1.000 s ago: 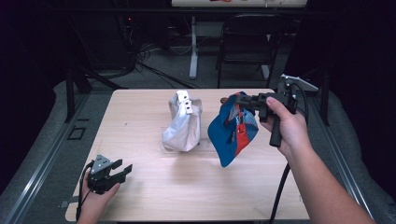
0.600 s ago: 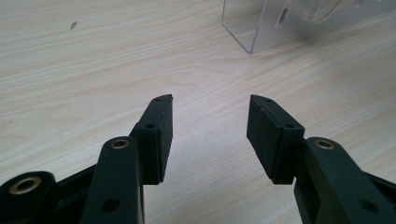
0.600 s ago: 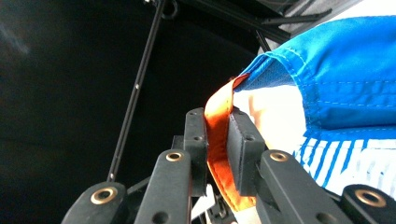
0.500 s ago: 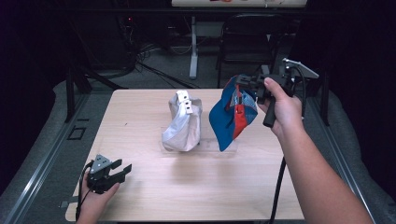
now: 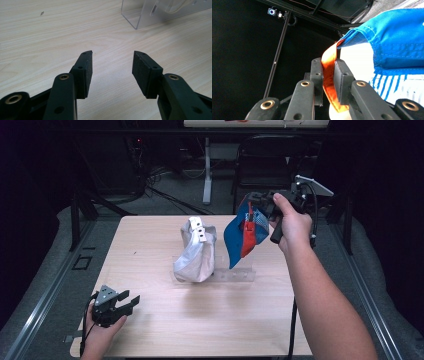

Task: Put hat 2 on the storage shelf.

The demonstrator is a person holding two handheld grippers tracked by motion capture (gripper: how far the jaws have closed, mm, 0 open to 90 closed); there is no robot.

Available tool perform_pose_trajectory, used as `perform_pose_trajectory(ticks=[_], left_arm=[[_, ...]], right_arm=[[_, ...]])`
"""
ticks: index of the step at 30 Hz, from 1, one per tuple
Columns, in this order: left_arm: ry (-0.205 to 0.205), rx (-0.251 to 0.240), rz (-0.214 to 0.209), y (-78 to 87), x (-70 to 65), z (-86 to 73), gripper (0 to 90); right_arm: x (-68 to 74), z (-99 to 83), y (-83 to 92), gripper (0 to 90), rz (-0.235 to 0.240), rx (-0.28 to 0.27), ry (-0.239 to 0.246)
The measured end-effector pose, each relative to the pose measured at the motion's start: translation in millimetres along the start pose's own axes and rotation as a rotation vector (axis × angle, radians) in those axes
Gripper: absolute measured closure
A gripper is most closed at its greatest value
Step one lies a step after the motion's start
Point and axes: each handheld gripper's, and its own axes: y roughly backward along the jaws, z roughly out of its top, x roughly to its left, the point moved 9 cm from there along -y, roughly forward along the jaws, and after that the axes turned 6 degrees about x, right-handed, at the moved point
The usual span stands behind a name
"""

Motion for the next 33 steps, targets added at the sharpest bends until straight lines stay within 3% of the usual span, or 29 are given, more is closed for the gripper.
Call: perform_pose_trajectory(ticks=[17,25,33], left_arm=[[-0.008,0.014,0.001,-0.2,-1.1,-0.7,51.3],[-0.008,0.013,-0.001,-0.1,-1.1,-0.6,51.3],[-0.009,0.015,0.000,-0.4,-1.2,-0.8,51.3]], right_arm=[[-20.9,-1.2,7.7,78.9,-0.037,-0.007,-0.020],[-31.8,-8.5,-3.1,78.7,-0.045,0.016,-0.035],[-44.5,-18.7,-10.1,78.5,-0.068,0.050,-0.015]])
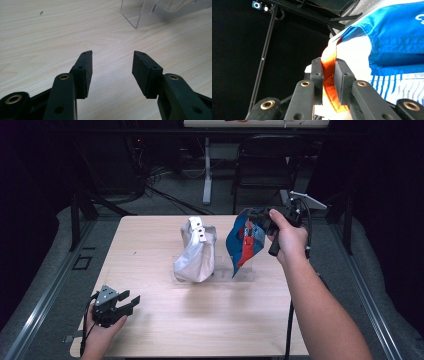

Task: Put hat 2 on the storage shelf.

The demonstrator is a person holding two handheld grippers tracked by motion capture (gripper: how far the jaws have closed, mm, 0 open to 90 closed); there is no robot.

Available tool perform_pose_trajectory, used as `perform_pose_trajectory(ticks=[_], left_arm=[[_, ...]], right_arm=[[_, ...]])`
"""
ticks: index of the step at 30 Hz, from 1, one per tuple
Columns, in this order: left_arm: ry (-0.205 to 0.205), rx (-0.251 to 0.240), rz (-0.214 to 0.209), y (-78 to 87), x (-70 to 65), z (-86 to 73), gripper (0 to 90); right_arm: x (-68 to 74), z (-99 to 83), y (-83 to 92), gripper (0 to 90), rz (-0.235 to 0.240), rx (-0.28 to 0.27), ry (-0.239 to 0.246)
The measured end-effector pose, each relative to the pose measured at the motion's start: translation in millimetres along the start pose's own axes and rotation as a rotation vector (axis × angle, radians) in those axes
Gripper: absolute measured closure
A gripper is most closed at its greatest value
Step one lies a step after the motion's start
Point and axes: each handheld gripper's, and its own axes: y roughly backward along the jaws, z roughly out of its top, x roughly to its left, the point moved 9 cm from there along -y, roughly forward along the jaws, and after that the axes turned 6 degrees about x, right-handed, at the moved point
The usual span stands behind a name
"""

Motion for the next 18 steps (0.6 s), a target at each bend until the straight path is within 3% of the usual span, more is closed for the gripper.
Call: perform_pose_trajectory(ticks=[6,18], left_arm=[[-0.001,-0.006,0.003,-0.4,-0.2,0.2,51.3],[0.003,-0.015,0.003,-2.1,-0.6,0.6,51.3]], right_arm=[[-16.4,-11.2,-8.1,78.3,-0.021,0.029,-0.010],[-18.3,-14.9,-7.4,77.9,-0.040,0.029,0.009]])
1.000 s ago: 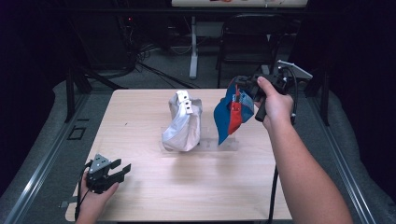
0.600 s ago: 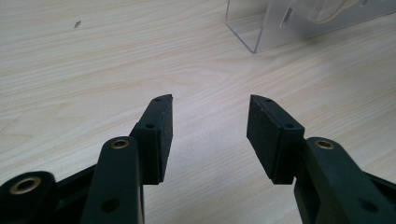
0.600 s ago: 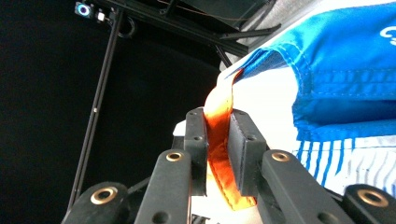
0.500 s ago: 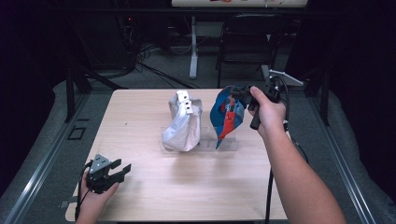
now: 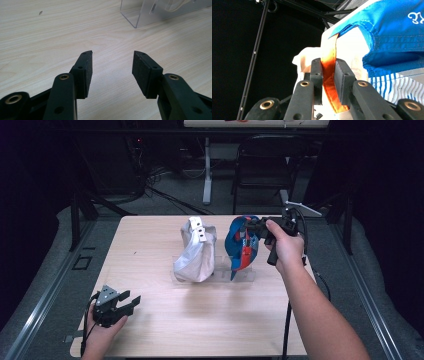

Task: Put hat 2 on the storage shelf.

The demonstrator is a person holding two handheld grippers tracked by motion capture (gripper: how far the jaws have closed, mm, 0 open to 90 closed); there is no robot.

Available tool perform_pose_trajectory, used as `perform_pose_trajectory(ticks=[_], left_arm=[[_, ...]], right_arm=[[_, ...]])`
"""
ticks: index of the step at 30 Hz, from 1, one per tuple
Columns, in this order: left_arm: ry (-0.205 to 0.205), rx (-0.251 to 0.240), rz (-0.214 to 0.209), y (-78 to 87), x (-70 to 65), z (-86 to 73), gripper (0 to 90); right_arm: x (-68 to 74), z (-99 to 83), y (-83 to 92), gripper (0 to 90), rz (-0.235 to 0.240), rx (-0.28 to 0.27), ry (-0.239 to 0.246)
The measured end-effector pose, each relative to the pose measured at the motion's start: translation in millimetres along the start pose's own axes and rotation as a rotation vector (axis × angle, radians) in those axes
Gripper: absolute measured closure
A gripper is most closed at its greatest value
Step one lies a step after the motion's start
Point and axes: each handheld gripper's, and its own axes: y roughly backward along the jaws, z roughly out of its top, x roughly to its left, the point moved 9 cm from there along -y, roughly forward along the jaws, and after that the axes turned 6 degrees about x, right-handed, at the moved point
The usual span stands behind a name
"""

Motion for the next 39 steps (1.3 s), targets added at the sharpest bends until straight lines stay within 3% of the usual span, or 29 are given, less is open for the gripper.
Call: perform_pose_trajectory(ticks=[5,18,21,22,23,25,26,28,32,33,39], left_arm=[[0.001,0.000,-0.001,-0.7,-0.4,0.0,51.3],[-0.003,0.001,0.001,-1.3,-0.1,-0.3,51.0],[-0.001,0.009,0.005,-0.4,1.1,-1.0,50.7],[-0.001,0.004,0.004,-0.8,1.7,-0.8,50.4],[-0.001,0.004,0.004,-0.8,1.7,-0.8,50.3],[0.001,0.004,0.008,-1.0,2.1,-0.9,49.4],[0.001,0.004,0.008,-1.0,2.1,-0.9,48.7],[-0.002,0.002,0.011,-1.6,2.3,-0.8,47.0],[-0.001,0.004,0.011,-2.7,2.1,-1.1,45.4],[-0.002,0.003,0.011,-2.5,2.2,-0.9,45.4],[0.004,-0.004,0.017,-3.1,3.6,-1.2,45.1]], right_arm=[[-1.3,-4.0,0.7,77.6,-0.011,0.020,0.025],[-6.6,-5.6,9.9,74.3,-0.077,0.010,0.076],[-6.7,-5.2,15.6,68.5,-0.106,-0.003,0.116],[-6.7,-4.7,19.1,61.6,-0.117,-0.018,0.148],[-6.7,-4.7,19.1,61.6,-0.117,-0.018,0.148],[-10.6,-7.7,22.4,53.1,-0.147,-0.012,0.201],[-10.6,-7.7,22.4,53.1,-0.147,-0.012,0.201],[-16.8,-12.9,24.4,47.2,-0.178,-0.010,0.246],[-24.1,-18.5,26.6,44.0,-0.207,-0.019,0.283],[-28.6,-23.9,28.7,43.4,-0.215,-0.018,0.310],[-37.0,-40.4,32.4,42.2,-0.221,-0.035,0.380]])
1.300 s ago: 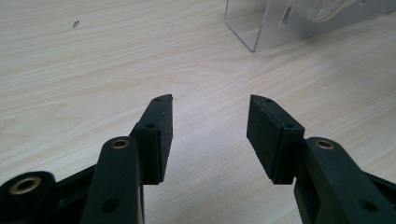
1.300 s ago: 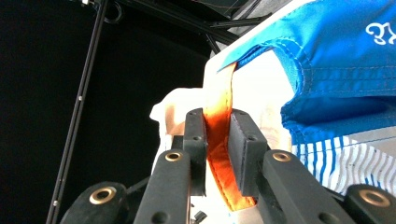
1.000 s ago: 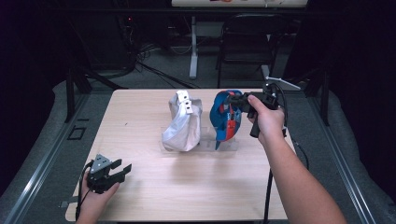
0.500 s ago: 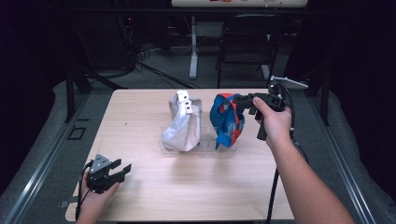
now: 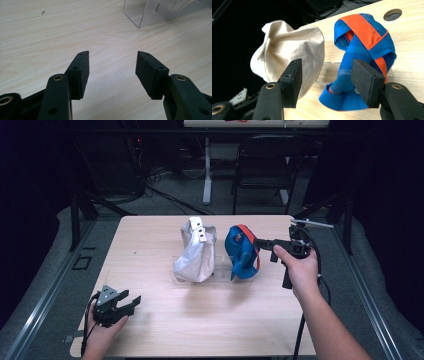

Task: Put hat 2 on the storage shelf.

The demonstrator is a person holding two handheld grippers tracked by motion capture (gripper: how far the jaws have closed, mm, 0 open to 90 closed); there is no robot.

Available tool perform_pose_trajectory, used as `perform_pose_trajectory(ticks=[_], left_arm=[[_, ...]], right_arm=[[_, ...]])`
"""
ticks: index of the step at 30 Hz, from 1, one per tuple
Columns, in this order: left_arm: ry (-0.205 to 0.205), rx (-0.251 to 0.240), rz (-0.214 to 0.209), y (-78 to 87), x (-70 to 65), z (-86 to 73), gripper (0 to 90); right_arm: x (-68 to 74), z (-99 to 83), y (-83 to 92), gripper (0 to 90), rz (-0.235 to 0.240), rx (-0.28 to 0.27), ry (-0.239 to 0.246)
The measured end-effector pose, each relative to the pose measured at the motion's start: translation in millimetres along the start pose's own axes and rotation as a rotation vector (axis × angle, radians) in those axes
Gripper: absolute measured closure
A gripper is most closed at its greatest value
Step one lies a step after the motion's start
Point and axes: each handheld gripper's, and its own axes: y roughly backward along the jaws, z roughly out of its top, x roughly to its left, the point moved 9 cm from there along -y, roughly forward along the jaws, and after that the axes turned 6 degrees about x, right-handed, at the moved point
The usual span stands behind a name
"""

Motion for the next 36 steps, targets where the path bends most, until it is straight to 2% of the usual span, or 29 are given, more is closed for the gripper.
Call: perform_pose_trajectory(ticks=[1,3,4,6,9,12,15,22,23,25,27,32,36], left_arm=[[0.004,0.001,-0.001,-0.1,-0.2,-0.3,45.1],[0.003,0.000,-0.002,-0.3,-0.5,-0.2,45.1],[0.002,0.011,-0.004,0.2,-1.1,-0.8,45.0],[0.002,0.007,-0.006,-0.1,-1.6,-0.6,45.1],[0.005,0.002,-0.010,-1.4,-2.9,0.0,45.4],[0.002,0.007,-0.009,-1.7,-3.3,-0.4,45.5],[0.004,0.009,-0.008,-2.3,-3.7,-1.0,45.5],[0.012,0.012,-0.011,-3.8,-4.0,-2.3,45.5],[0.012,0.012,-0.011,-4.2,-4.1,-2.4,45.5],[0.012,0.019,-0.010,-4.6,-4.5,-3.1,45.5],[0.004,0.018,-0.012,-5.8,-5.5,-3.1,45.5],[0.007,0.033,-0.025,-6.8,-8.7,-4.3,46.4],[-0.001,0.028,-0.028,-8.6,-11.6,-4.2,46.6]], right_arm=[[-2.2,-7.5,1.0,42.2,-0.010,-0.016,0.023],[-3.5,-11.7,1.4,42.2,-0.018,-0.016,0.037],[-6.5,-20.0,2.7,42.4,-0.040,-0.015,0.064],[-7.9,-23.7,3.3,42.7,-0.049,-0.018,0.075],[-15.8,-35.7,7.7,43.1,-0.080,-0.035,0.122],[-21.1,-42.2,8.8,43.1,-0.104,-0.041,0.143],[-32.0,-58.8,8.4,43.1,-0.134,-0.042,0.164],[-59.4,-87.4,3.1,44.1,-0.179,-0.025,0.157],[-66.6,-96.6,2.7,44.1,-0.171,-0.024,0.139],[-69.6,-100.9,2.2,44.1,-0.164,-0.029,0.129],[-77.8,-115.2,1.5,43.8,-0.147,-0.027,0.107],[-85.7,-134.9,-1.9,43.9,-0.136,-0.031,0.077],[-89.2,-149.4,-6.9,43.9,-0.133,-0.036,0.090]])
